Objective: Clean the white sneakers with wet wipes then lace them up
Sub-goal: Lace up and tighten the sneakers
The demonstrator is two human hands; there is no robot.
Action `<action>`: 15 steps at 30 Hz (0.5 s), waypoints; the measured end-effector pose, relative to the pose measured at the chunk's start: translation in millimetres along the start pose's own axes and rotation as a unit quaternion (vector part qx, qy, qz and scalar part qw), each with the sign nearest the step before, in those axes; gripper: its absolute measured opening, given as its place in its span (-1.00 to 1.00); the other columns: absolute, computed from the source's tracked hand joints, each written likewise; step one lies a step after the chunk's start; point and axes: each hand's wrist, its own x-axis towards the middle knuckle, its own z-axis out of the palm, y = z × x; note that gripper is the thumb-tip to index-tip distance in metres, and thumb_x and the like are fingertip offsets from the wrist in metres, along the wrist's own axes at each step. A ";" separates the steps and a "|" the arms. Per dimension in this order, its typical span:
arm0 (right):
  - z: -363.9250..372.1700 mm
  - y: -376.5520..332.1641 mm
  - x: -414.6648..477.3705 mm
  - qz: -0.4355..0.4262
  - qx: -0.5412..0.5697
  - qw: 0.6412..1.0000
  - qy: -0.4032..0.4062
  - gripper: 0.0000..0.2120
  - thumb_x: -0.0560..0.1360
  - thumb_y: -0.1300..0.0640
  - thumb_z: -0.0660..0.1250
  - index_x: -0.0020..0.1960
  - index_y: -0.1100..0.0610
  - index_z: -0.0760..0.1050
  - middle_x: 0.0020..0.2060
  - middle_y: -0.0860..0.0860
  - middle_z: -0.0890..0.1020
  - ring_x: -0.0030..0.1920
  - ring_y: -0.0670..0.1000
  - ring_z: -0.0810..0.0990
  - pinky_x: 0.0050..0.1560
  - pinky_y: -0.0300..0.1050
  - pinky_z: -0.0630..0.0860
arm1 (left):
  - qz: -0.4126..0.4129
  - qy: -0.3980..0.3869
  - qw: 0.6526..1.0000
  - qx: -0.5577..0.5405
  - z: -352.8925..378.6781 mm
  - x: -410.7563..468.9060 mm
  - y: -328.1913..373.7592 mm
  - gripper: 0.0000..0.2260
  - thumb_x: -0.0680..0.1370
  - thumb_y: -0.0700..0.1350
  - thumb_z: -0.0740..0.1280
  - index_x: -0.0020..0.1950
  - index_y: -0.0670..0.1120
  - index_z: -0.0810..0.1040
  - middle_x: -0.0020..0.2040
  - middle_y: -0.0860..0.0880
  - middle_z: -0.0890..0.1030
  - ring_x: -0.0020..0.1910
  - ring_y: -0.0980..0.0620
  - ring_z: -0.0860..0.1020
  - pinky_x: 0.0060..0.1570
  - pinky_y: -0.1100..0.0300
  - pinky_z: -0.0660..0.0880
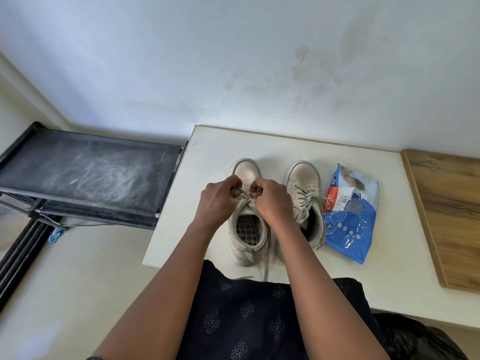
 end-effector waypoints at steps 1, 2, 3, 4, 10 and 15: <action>0.9 -0.1 -0.1 -0.006 -0.009 1.000 -0.001 -0.74 0.49 0.31 0.21 -0.02 0.00 0.55 -0.04 0.02 0.63 -0.04 0.11 0.57 -0.15 -0.12 0.47 | -0.007 0.000 1.000 -0.013 -0.3 -0.1 -0.9 -0.82 0.55 -0.23 0.22 0.07 -0.08 0.56 -0.05 -0.09 0.66 -0.04 -0.17 0.55 -0.09 0.06 0.45; 1.7 -0.1 0.3 -0.010 -0.018 1.000 -0.004 -0.75 0.49 0.30 0.20 -0.01 0.00 0.54 -0.02 0.03 0.62 -0.03 0.12 0.56 -0.18 -0.13 0.43 | -0.020 0.000 0.999 -0.031 -0.5 -0.1 -2.2 -0.84 0.54 -0.22 0.25 0.04 -0.08 0.58 -0.06 -0.08 0.67 -0.03 -0.14 0.57 -0.07 0.09 0.46; 2.3 -0.1 0.3 -0.015 -0.027 0.999 -0.007 -0.76 0.51 0.29 0.19 0.01 0.01 0.52 -0.01 0.04 0.60 -0.03 0.13 0.55 -0.20 -0.12 0.38 | -0.038 0.000 0.998 -0.050 -1.0 -0.8 -3.3 -0.87 0.54 -0.21 0.29 0.02 -0.09 0.59 -0.06 -0.07 0.67 -0.02 -0.10 0.58 -0.07 0.16 0.45; 3.1 0.0 0.2 -0.022 -0.035 0.999 -0.009 -0.76 0.51 0.28 0.18 0.04 0.01 0.50 0.00 0.06 0.59 -0.03 0.15 0.54 -0.21 -0.12 0.34 | -0.059 0.002 0.996 -0.065 -2.5 -2.5 -4.0 -0.89 0.53 -0.18 0.32 0.01 -0.10 0.61 -0.06 -0.07 0.68 0.00 -0.07 0.59 -0.07 0.23 0.43; -2.6 1.7 -2.9 -0.060 -0.053 0.997 -0.005 -0.70 0.50 0.35 0.10 0.08 0.02 0.41 -0.06 0.11 0.58 -0.11 0.15 0.51 -0.24 -0.10 0.28 | -0.130 -0.014 0.979 -0.157 -12.2 -14.9 -0.6 -0.85 0.48 -0.13 0.42 0.03 -0.09 0.67 -0.13 -0.05 0.68 -0.12 0.07 0.60 -0.12 0.30 0.44; -5.7 0.1 -5.3 -0.053 -0.021 0.998 -0.009 -0.72 0.48 0.36 0.13 0.03 0.05 0.45 -0.09 0.05 0.61 -0.08 0.13 0.54 -0.22 -0.12 0.32 | -0.156 -0.007 0.971 -0.179 -11.6 -11.8 -3.5 -0.92 0.48 -0.17 0.42 -0.07 -0.13 0.68 -0.22 -0.06 0.65 -0.23 0.08 0.56 -0.18 0.29 0.45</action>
